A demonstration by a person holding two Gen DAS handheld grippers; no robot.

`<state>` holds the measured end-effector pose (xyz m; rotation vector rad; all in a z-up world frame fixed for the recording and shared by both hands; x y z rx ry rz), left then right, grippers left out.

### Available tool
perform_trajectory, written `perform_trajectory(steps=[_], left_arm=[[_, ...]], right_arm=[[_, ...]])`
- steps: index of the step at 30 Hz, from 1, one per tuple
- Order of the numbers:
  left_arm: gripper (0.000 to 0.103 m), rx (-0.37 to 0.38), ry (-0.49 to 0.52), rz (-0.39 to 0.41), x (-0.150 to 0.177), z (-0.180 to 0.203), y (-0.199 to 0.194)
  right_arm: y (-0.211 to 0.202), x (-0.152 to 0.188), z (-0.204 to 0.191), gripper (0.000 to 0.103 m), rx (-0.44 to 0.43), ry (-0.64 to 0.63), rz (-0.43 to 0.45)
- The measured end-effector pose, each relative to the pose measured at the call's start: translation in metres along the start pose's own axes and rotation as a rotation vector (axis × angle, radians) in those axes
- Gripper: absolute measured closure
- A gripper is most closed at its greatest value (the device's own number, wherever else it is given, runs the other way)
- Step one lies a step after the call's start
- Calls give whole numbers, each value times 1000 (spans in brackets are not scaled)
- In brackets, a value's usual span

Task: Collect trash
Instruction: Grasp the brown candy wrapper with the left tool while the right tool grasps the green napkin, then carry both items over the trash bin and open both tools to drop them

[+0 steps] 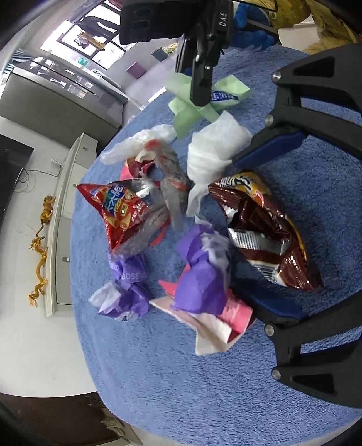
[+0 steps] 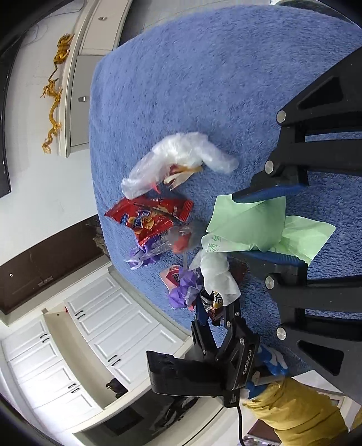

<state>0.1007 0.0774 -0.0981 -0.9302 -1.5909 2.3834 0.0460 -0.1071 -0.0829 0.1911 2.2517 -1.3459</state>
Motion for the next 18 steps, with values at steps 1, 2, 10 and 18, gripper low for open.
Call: perform_trajectory(steps=[1, 2, 10, 18], left_arm=[[21, 1, 1, 3, 1, 1, 0], [21, 4, 2, 5, 3, 3, -1], [45, 0, -24, 46, 23, 16, -13], [82, -51, -62, 51, 45, 33, -27]], right_arm=[[-2, 1, 1, 72, 0, 6, 4], [-5, 3, 3, 72, -2, 12, 9], [-17, 11, 5, 72, 0, 34, 29], [-38, 24, 7, 72, 8, 57, 64]])
Point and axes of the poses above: each gripper's, at about its wrist camera, not at the fingertips, and y roughly the way its jaws point, z to its right, x to its underside, the point moved 5 cm from there along y, roughly the way its jaws point, and after that the axes turned 10 degrees about -z, right-handed, at the moved point
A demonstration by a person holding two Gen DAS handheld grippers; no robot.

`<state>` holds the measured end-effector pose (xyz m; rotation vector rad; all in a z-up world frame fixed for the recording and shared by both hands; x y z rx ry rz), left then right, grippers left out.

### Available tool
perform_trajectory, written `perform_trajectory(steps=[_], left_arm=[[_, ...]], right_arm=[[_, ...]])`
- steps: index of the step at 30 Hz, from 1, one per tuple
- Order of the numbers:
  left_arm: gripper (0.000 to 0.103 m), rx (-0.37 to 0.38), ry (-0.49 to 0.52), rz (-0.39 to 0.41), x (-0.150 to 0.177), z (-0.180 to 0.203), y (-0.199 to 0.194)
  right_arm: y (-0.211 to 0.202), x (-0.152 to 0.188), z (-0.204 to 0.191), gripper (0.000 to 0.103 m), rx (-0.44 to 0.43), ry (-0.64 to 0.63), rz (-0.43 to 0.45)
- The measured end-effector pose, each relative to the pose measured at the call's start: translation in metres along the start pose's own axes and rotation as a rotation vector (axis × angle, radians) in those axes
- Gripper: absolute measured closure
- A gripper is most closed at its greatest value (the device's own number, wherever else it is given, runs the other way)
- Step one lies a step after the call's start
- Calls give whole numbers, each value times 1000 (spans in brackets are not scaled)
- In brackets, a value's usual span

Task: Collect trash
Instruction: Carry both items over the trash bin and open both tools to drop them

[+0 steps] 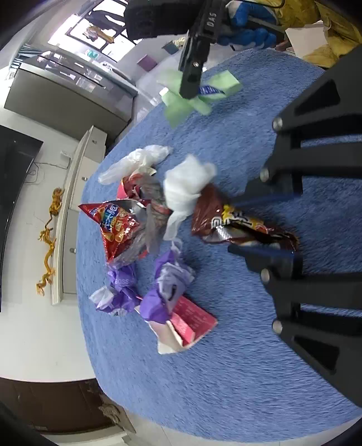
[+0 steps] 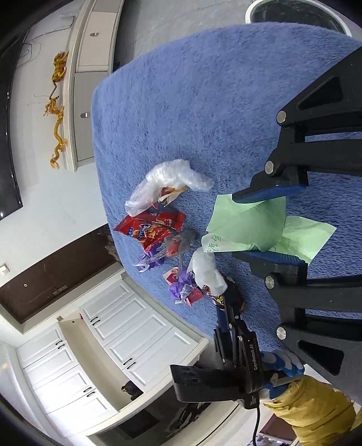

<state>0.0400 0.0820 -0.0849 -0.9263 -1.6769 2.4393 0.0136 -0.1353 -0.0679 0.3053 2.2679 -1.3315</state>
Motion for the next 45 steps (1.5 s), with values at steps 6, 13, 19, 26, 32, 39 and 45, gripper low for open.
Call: perform_trajectory(steps=[6, 13, 19, 26, 32, 39, 45], left_arm=[[89, -17, -61, 20, 19, 4, -16], [90, -32, -114, 83, 32, 6, -54], [90, -51, -118, 145, 36, 13, -92], [90, -34, -73, 196, 15, 48, -121], [90, 48, 16, 177, -26, 112, -106], [89, 140, 138, 82, -80, 210, -46], [89, 198, 204, -27, -115, 284, 25]], right_arm=[[-22, 12, -3, 72, 6, 7, 38], [-52, 25, 4, 72, 12, 35, 92], [-80, 37, 21, 72, 19, 82, 150], [-117, 48, 48, 72, 30, 136, 233], [-154, 62, 94, 72, 64, 222, 321], [-182, 98, 174, 72, 131, 394, 384], [-179, 126, 239, 72, 165, 535, 379]])
Point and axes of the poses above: each gripper's, at about its wrist camera, not at the fingertips, and y roughly the way its jaws point, z to its right, x to its underside, the point moved 5 cm from there along y, roughly the way its jaws point, and after that the axes turned 10 degrees about -z, right-handed, at the moved point
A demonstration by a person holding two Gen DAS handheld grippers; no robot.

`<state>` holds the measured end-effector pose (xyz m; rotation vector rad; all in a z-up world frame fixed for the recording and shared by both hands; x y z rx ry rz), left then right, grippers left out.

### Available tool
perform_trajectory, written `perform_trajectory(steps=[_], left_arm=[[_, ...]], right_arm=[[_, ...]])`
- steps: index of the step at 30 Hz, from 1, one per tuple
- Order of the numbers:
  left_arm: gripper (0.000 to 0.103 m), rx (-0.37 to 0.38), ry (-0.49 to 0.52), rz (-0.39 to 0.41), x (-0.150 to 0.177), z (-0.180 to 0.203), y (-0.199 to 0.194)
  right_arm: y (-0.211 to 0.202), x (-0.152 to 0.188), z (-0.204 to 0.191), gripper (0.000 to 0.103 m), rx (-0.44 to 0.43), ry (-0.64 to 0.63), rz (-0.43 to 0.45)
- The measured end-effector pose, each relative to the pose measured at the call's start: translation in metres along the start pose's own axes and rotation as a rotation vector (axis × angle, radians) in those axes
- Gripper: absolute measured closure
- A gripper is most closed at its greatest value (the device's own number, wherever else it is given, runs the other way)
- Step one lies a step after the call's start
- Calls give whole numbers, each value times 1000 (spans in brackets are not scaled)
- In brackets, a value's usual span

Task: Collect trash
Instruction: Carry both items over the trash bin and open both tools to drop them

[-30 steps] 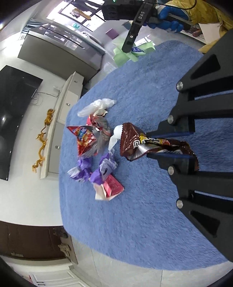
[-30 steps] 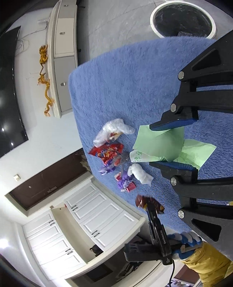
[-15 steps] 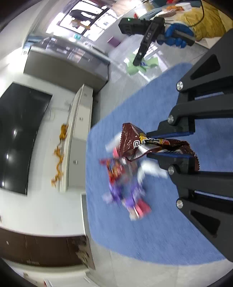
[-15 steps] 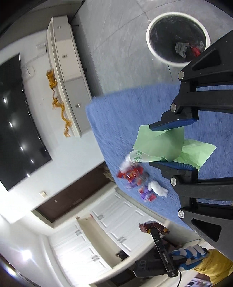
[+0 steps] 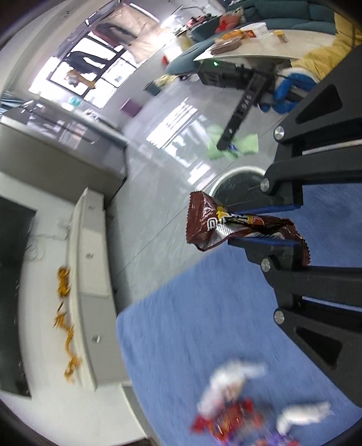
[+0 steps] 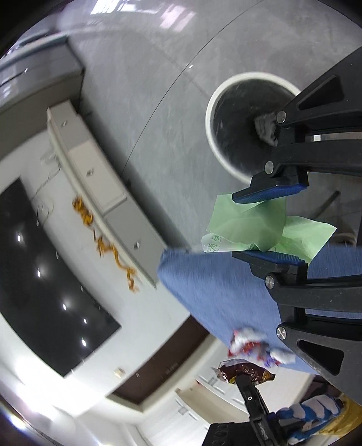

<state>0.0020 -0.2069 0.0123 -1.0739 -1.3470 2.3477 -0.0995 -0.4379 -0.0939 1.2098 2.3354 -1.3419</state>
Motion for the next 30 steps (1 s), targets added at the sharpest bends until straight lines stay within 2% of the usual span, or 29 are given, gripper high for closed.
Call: perform_trajectory(steps=[4, 11, 13, 14, 15, 17, 18, 21, 25, 30], left_arm=[[88, 29, 21, -64, -24, 20, 48], [86, 102, -6, -158, -55, 39, 125], [79, 120, -14, -173, -59, 44, 139], [69, 133, -25, -184, -62, 46, 148], [59, 148, -35, -190, -63, 48, 155], [46, 164, -50, -198, -66, 52, 166], [45, 167, -52, -206, -66, 53, 172], [45, 185, -60, -229, -62, 55, 181], [45, 168, -47, -226, -58, 56, 178], [45, 118, -27, -175, -51, 59, 154]], right_arm=[[17, -6, 36, 72, 33, 60, -19], [43, -9, 84, 70, 88, 142, -53], [50, -8, 98, 66, 113, 165, -69], [53, -8, 103, 60, 121, 173, -72], [55, -7, 110, 48, 135, 185, -75], [57, -5, 117, 45, 156, 196, -80], [58, -4, 121, 45, 164, 202, -85], [58, 1, 127, 45, 183, 220, -95], [52, 6, 133, 45, 194, 246, -90], [39, 7, 130, 45, 196, 256, -64]])
Point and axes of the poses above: each gripper's, at about its wrist camera, not at the fingertips, and y roughly the way its jaws point, z to its right, x to its underside, the point moved 5 cm from there along y, roughly the way its jaws point, and after that the axes turned 10 degrees about -z, right-handed, at the moved point
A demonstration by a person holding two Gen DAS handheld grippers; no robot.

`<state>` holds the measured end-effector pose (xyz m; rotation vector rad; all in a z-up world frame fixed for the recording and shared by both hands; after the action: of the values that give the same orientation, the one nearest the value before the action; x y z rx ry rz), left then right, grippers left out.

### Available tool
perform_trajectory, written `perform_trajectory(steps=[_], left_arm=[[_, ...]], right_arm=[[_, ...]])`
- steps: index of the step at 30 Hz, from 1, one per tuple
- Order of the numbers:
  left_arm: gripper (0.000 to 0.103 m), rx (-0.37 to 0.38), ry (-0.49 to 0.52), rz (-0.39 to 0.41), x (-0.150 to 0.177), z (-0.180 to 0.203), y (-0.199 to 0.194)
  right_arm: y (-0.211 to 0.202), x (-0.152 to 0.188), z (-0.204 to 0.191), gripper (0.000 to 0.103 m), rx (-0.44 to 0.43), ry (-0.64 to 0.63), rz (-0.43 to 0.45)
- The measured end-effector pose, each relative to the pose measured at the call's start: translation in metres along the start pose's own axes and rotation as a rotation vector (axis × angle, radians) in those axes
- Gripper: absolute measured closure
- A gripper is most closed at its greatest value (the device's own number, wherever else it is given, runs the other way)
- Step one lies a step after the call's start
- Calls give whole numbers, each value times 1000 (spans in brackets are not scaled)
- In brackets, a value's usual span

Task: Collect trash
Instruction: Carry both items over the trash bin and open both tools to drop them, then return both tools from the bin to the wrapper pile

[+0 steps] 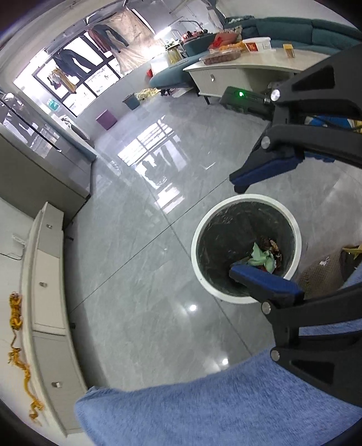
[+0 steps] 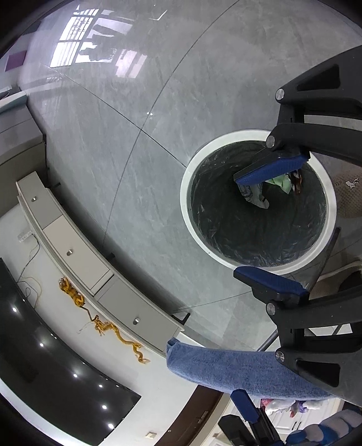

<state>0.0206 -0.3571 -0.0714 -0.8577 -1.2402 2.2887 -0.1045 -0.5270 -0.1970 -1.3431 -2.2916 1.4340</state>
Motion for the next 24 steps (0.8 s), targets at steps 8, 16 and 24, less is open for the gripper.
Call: perform_trajectory(steps=[8, 16, 24], left_arm=[[45, -41, 0, 123, 22, 7, -50], [45, -98, 1, 255, 50, 7, -117], [45, -154, -17, 358, 99, -11, -185]], right_arm=[[-40, 9, -14, 45, 14, -15, 58], [-90, 18, -44, 45, 17, -61, 128], [-136, 29, -108, 45, 6, -188, 181]])
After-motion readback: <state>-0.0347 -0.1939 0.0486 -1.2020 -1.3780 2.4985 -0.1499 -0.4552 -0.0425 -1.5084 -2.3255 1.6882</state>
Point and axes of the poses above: each gripper's, at about its wrist camera, not at the fingertips, and y roughly the way its jaws point, z to its right, x to its underside, the point moved 5 cm from there along y, roughly the way its jaws point, and after that the axes turned 10 degrees about -z, right-handed, at the moved point
